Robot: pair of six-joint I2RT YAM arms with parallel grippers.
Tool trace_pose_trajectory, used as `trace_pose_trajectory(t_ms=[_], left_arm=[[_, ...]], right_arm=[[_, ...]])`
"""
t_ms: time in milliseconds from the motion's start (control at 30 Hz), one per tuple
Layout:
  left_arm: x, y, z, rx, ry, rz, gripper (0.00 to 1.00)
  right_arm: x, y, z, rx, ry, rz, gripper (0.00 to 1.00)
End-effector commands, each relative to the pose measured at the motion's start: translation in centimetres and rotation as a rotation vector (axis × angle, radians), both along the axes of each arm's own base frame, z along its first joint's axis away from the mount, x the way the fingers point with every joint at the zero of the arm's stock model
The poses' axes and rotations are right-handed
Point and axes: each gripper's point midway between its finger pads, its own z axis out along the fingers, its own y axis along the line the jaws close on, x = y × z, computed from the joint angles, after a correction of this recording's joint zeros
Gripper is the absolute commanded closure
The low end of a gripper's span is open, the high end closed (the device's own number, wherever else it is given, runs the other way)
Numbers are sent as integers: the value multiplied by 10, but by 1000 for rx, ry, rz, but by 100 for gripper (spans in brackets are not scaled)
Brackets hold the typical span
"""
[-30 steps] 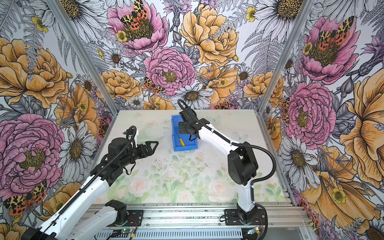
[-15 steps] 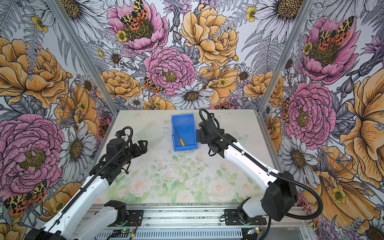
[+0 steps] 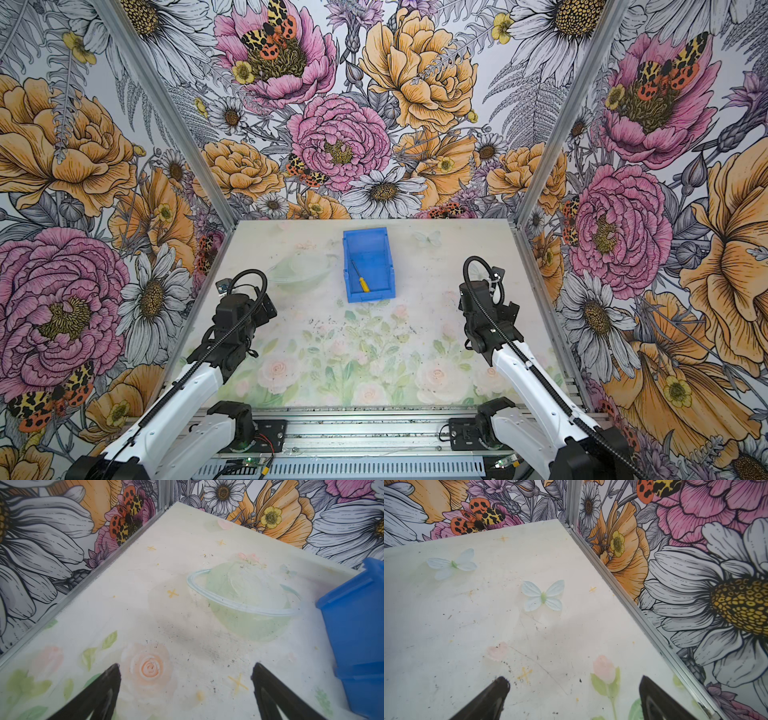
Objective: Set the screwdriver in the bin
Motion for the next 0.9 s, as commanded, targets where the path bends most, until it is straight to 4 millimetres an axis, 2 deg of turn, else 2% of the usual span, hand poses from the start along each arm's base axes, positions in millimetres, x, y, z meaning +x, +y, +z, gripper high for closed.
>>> trace_pose_trajectory(t_ms=[0, 133, 367, 467, 533, 633, 867], left_arm=[[22, 14, 30, 151, -114, 14, 1], [44, 8, 21, 220, -108, -45, 1], [91, 3, 9, 230, -140, -135, 1], [110, 10, -6, 177, -115, -145, 1], [121, 4, -11, 117, -104, -202, 1], [124, -19, -17, 103, -136, -335, 1], [112, -22, -13, 98, -219, -369, 1]], right_arm=[[31, 4, 20, -65, -103, 106, 1], [55, 5, 8, -65, -123, 167, 1], [93, -2, -3, -21, -212, 209, 0], [105, -4, -11, -25, -203, 227, 1], [112, -6, -14, -18, -220, 240, 1], [117, -7, -26, 14, -212, 258, 1], [109, -11, -38, 23, -265, 244, 0]])
